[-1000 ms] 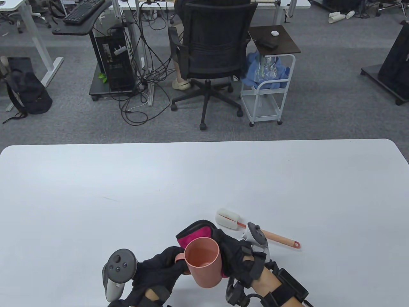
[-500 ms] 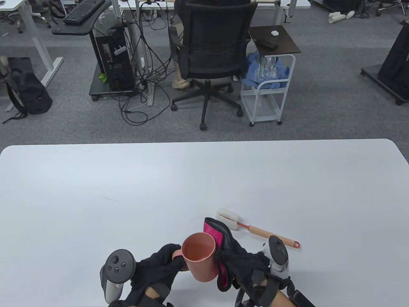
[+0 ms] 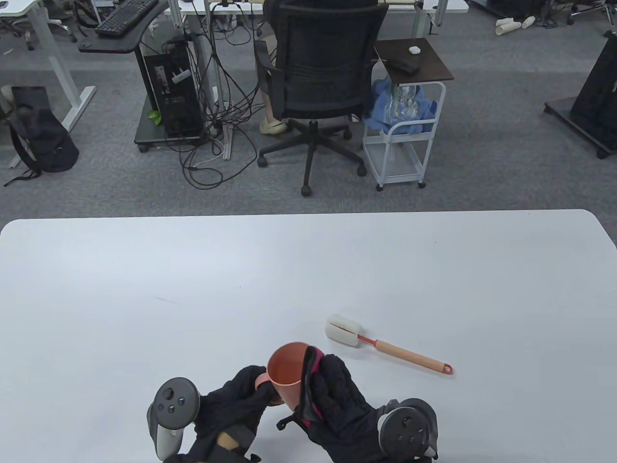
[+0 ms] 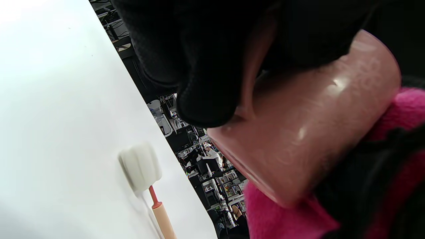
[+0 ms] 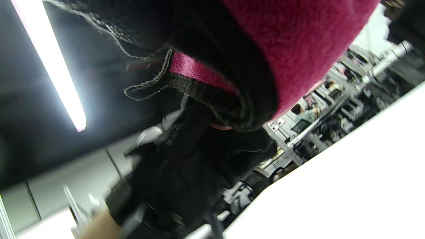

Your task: Brush the water cup with the cup brush

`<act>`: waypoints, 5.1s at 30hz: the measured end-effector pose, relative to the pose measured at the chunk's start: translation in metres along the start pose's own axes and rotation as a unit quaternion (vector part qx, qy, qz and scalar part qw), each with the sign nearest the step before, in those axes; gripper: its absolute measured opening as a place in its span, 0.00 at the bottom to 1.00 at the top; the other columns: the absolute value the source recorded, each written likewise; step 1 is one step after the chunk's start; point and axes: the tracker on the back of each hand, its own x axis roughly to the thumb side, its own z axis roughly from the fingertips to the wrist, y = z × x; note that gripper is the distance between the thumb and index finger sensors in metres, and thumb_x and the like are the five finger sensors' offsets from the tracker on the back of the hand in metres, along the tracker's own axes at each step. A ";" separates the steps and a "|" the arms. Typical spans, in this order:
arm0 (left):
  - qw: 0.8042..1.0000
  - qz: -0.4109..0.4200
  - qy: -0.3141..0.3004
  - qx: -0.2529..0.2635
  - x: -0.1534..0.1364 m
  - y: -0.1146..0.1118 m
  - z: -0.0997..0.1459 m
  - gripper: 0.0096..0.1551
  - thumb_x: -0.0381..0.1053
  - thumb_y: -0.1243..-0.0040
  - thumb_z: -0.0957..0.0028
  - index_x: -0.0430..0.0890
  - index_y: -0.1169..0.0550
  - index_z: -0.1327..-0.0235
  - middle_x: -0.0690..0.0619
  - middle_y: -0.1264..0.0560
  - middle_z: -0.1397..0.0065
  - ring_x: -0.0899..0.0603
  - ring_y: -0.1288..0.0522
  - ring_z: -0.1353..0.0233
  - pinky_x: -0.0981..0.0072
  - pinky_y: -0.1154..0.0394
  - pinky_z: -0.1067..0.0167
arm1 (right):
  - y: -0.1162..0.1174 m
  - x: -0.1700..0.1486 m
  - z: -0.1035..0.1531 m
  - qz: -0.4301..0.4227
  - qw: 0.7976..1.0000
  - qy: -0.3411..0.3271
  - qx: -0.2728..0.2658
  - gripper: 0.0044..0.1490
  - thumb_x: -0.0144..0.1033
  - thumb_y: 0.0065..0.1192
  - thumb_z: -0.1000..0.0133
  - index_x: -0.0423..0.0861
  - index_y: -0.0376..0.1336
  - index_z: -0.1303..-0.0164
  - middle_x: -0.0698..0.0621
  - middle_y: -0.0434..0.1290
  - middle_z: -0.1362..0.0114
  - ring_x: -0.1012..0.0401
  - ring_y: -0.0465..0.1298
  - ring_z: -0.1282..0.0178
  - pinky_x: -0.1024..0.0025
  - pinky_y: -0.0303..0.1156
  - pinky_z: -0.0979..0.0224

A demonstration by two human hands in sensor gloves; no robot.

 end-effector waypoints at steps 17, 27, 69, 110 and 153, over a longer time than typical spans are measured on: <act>1.000 0.002 0.003 -0.005 0.000 -0.002 0.000 0.21 0.60 0.37 0.54 0.56 0.23 0.50 0.56 0.21 0.41 0.49 0.09 0.49 0.57 0.18 0.33 | 0.009 0.031 -0.008 0.228 0.972 0.012 0.051 0.41 0.45 0.54 0.40 0.59 0.41 0.19 0.48 0.22 0.18 0.48 0.23 0.16 0.46 0.31 0.16; 1.000 0.002 -0.005 -0.019 0.001 -0.004 -0.001 0.21 0.60 0.37 0.55 0.57 0.23 0.50 0.57 0.21 0.41 0.49 0.10 0.48 0.58 0.18 0.32 | -0.022 -0.016 -0.010 -0.081 0.994 0.071 0.001 0.46 0.54 0.51 0.41 0.57 0.35 0.21 0.37 0.33 0.17 0.40 0.41 0.15 0.44 0.48 0.17; 0.968 -0.116 0.222 -0.015 -0.033 0.035 -0.034 0.20 0.52 0.28 0.58 0.59 0.20 0.51 0.55 0.23 0.36 0.47 0.10 0.42 0.55 0.22 0.30 | -0.070 -0.149 0.036 -0.597 0.754 0.137 -0.239 0.39 0.67 0.37 0.35 0.54 0.51 0.19 0.43 0.63 0.18 0.45 0.67 0.21 0.49 0.64 0.24; 0.920 -0.271 0.279 -0.036 -0.045 0.043 -0.003 0.48 0.60 0.31 0.58 0.52 0.41 0.27 0.49 0.44 0.22 0.38 0.28 0.27 0.45 0.35 0.26 | -0.052 -0.130 0.026 -0.632 0.739 0.152 -0.175 0.37 0.63 0.42 0.35 0.53 0.54 0.20 0.43 0.66 0.20 0.45 0.70 0.24 0.49 0.66 0.26; 0.926 -0.349 0.127 -0.060 -0.011 -0.010 0.044 0.40 0.64 0.45 0.52 0.54 0.40 0.28 0.50 0.43 0.23 0.36 0.33 0.25 0.44 0.35 0.27 | 0.032 -0.142 0.028 0.161 0.823 0.405 0.366 0.59 0.70 0.48 0.48 0.60 0.22 0.25 0.51 0.16 0.19 0.50 0.18 0.18 0.48 0.22 0.19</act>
